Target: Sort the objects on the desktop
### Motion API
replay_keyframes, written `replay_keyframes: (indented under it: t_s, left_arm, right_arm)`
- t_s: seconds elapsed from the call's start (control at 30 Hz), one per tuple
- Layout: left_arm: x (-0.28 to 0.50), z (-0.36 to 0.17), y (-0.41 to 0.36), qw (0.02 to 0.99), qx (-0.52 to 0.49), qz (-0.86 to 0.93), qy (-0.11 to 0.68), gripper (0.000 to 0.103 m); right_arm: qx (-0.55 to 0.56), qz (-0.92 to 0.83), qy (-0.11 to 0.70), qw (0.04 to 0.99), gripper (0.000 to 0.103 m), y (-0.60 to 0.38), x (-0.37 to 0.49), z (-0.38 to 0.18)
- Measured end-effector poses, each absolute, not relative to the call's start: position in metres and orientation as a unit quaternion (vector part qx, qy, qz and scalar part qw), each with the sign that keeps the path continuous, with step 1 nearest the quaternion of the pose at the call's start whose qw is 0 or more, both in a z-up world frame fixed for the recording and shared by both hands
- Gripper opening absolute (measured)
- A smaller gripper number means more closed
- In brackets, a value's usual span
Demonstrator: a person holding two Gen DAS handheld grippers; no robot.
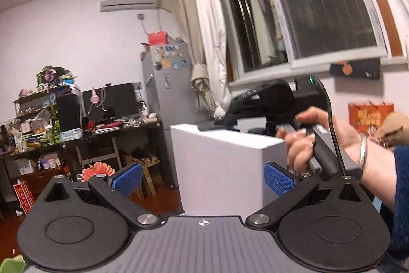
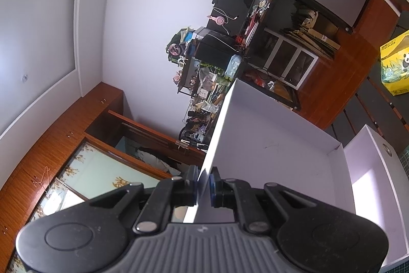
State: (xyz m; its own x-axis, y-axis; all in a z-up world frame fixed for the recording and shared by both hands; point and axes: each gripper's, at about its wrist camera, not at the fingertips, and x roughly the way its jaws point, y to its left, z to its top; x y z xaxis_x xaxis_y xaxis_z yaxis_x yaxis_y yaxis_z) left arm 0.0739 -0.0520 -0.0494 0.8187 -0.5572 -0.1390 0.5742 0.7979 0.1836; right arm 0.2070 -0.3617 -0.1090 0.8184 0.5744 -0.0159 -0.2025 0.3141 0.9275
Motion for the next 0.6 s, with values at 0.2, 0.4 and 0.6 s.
replay_keyframes:
  t_s: [0.2, 0.4, 0.6]
  left_arm:
    - [0.064, -0.085, -0.055, 0.943, 0.104, -0.31, 0.067, 0.1]
    - [0.064, -0.112, -0.065, 0.94, 0.076, -0.32, 0.084, 0.091]
    - [0.07, -0.126, -0.075, 0.942, 0.061, -0.319, 0.085, 0.09]
  right_arm:
    - [0.536, 0.246, 0.173, 0.789, 0.008, -0.358, 0.204, -0.108]
    - [0.538, 0.239, 0.17, 0.79, 0.009, -0.359, 0.198, -0.106]
    - [0.545, 0.232, 0.165, 0.789, 0.01, -0.364, 0.192, -0.108]
